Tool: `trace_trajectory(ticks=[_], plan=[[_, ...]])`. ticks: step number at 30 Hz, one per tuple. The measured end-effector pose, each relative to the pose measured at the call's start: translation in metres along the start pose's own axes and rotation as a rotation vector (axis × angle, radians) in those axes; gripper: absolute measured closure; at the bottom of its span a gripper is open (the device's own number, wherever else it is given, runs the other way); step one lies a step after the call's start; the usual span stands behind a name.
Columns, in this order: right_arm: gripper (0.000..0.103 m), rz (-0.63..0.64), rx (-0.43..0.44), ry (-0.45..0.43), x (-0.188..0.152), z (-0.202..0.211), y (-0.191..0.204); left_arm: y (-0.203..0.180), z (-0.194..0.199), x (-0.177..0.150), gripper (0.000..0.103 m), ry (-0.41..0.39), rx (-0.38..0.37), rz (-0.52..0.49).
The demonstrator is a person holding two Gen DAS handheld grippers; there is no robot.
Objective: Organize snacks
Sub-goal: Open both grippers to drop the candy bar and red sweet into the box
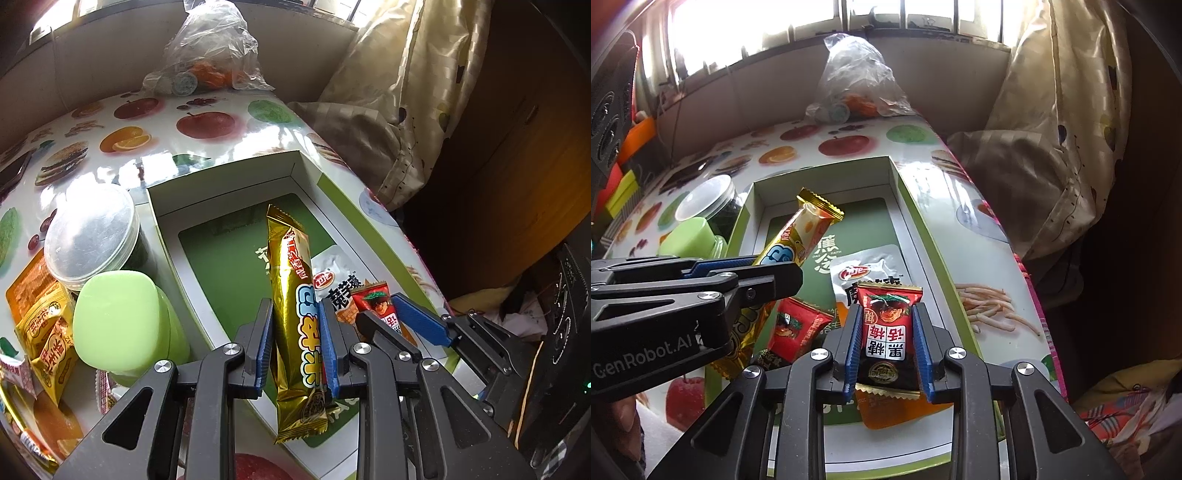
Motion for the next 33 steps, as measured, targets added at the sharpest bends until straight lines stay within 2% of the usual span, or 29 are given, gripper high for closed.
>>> trace_trajectory(ticks=[10, 23, 33], plan=[[0.065, -0.007, -0.026, 0.004, -0.001, 0.002, -0.003, -0.001, 0.003, -0.001, 0.064, -0.007, -0.008, -0.006], [0.052, -0.035, -0.039, -0.019, 0.0, 0.02, -0.005, -0.004, 0.035, -0.004, 0.062, -0.072, -0.002, -0.023], [0.05, -0.052, -0.04, -0.041, -0.001, 0.04, 0.001, -0.007, 0.066, -0.013, 0.062, -0.128, 0.013, -0.041]])
Point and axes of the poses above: each gripper's, at about its wrist camera, not at the fingertips, and z roughly against the way its jaws point, y to its left, x to its top, the point moved 2 cm from there along -z, roughly the way its jaws point, and after that the axes turned 6 degrees about -x, right-handed, at the moved point
